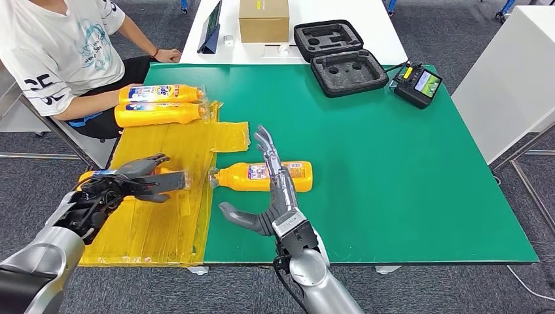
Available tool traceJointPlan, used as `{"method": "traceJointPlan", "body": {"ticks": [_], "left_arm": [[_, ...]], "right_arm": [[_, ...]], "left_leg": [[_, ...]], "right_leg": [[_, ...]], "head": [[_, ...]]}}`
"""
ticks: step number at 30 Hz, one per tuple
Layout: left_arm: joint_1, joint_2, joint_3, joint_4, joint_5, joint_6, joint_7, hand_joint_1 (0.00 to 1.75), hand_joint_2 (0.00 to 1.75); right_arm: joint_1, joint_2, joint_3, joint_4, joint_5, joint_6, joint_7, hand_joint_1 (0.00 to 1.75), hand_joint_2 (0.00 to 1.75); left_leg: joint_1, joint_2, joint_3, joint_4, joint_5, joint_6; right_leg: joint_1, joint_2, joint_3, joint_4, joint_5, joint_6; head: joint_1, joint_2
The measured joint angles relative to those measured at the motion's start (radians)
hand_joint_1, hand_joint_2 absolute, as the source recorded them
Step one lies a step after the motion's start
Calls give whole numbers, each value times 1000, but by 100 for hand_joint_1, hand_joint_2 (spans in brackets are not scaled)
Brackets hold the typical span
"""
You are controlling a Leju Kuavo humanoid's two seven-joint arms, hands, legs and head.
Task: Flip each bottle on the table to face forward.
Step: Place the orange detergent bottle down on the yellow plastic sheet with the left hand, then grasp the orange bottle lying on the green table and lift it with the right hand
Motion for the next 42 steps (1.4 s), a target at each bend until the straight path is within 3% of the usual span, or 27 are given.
{"method": "traceJointPlan", "body": {"ticks": [6,13,16,19,23,26,30,33,42], "left_arm": [[-1,-2,24,0,73,-42,-21,0,0],[7,-16,115,0,304,-97,-48,0,0],[24,-28,180,0,404,-24,-62,0,0],[48,-41,234,-5,445,154,-104,0,0],[80,-60,293,-44,477,498,-200,0,175],[110,-67,337,-99,535,668,-274,0,175],[170,-70,383,-188,644,772,-347,0,175],[213,-72,408,-253,697,810,-371,0,175],[291,-81,426,-435,789,886,-380,0,175]], "right_arm": [[0,0,0,3,0,1,1,0,175],[1,-1,2,7,27,0,17,0,175],[3,-3,7,8,44,-2,23,0,175],[6,-6,16,8,61,-8,33,0,175],[7,-10,31,10,142,-55,63,0,175],[-5,-19,48,30,294,-132,134,0,175],[-47,-30,59,94,546,-210,290,0,175],[-85,-39,58,153,659,-220,373,0,175],[-215,-60,21,373,790,-194,495,0,175]], "left_leg": [[0,0,0,0,0,0],[0,0,1,0,0,0],[0,0,1,0,0,0],[0,1,1,0,0,0],[0,1,1,0,0,0],[0,1,1,0,0,0],[0,2,1,0,0,0],[0,2,1,0,0,0],[0,1,1,0,0,0]], "right_leg": [[0,0,0,0,0,0],[0,0,1,0,0,0],[0,0,1,0,0,0],[0,0,1,0,0,0],[0,0,0,0,0,0],[0,0,0,0,0,0],[0,0,0,0,0,0],[0,0,0,0,0,0],[0,0,0,0,0,0]], "head": [[0,0],[0,0],[0,0],[0,0],[0,0],[0,0],[0,0],[0,0],[0,0]]}}
